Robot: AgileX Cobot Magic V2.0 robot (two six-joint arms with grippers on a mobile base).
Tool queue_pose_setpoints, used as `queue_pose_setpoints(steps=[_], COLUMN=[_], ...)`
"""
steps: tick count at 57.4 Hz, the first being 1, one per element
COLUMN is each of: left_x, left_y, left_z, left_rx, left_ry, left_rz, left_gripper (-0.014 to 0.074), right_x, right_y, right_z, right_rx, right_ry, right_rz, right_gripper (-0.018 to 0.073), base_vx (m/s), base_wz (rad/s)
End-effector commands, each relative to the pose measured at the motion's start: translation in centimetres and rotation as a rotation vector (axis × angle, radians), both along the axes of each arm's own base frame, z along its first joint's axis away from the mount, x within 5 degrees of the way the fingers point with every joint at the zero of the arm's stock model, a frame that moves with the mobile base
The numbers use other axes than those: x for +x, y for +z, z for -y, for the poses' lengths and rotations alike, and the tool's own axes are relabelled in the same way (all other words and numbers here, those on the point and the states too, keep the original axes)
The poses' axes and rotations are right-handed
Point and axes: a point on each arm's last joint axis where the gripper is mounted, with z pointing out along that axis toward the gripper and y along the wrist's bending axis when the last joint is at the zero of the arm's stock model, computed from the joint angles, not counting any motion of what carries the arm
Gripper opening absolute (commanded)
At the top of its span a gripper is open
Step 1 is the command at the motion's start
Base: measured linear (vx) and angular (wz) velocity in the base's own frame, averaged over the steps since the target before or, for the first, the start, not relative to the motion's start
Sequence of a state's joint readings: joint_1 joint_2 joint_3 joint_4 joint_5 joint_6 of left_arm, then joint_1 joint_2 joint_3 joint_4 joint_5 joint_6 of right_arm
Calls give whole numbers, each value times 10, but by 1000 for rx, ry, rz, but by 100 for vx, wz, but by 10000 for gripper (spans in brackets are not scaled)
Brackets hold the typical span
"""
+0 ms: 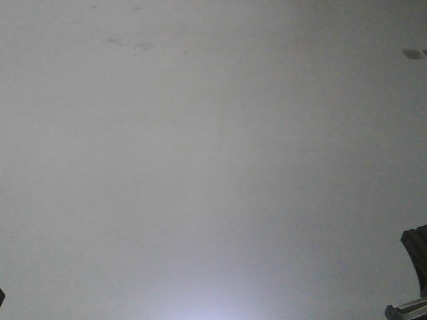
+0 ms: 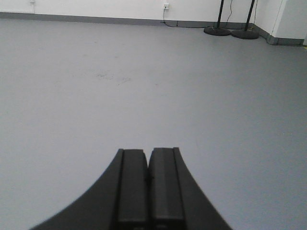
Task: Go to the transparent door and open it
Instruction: 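Drive the base forward across the floor toward the glass door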
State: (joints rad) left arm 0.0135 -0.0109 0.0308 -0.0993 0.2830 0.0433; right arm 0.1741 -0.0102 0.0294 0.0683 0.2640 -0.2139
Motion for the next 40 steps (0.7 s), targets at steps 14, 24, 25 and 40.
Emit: queue_pose_setpoints(steps=[14,24,25,40], left_x=[1,1,1,1], left_y=[3,3,3,3], left_z=[0,0,0,0], left_rx=[-16,-16,-16,-16], left_ry=[5,5,5,5], left_rz=[81,81,81,81], left_gripper=[-6,-6,-6,-6], right_x=[1,1,1,1], right_y=[7,7,7,7], right_z=[1,1,1,1], right_rx=[4,4,4,4], right_ry=[-11,-11,-11,-11], right_rz=[96,96,96,96], right_gripper=[-4,-4,-4,-4], base_vx=[0,0,0,0], base_wz=[0,0,0,0])
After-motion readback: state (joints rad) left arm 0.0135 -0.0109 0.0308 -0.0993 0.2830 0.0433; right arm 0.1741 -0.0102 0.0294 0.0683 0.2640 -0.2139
